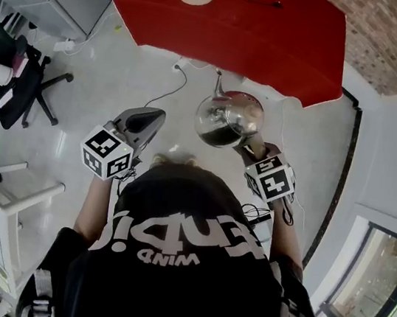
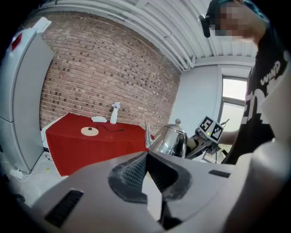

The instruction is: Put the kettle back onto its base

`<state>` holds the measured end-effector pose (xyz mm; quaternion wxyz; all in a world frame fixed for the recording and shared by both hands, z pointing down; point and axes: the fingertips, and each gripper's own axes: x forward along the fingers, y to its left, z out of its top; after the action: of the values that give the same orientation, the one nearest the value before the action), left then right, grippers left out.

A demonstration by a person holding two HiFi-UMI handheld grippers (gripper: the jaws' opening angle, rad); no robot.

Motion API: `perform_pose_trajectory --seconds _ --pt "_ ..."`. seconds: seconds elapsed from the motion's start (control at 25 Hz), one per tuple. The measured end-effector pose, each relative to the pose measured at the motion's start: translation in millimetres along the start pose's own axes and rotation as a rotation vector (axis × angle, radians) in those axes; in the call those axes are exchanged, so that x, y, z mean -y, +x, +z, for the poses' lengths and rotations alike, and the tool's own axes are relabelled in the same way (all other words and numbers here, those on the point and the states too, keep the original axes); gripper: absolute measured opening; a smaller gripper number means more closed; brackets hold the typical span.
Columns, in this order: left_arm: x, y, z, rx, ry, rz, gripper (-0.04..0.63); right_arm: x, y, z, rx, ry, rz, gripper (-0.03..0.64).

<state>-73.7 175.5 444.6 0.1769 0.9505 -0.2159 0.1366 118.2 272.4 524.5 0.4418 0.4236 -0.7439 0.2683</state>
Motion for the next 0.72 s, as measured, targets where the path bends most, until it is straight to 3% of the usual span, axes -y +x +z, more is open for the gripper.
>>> perform_pose_trajectory --seconds 0.4,0.72 --pt "8 12 0 0.003 -0.014 0.040 0.009 25 -8 4 0.057 -0.022 0.021 0.075" --pt "3 22 -6 0.007 -0.042 0.056 0.009 47 1 9 0.038 -0.063 0.019 0.075"
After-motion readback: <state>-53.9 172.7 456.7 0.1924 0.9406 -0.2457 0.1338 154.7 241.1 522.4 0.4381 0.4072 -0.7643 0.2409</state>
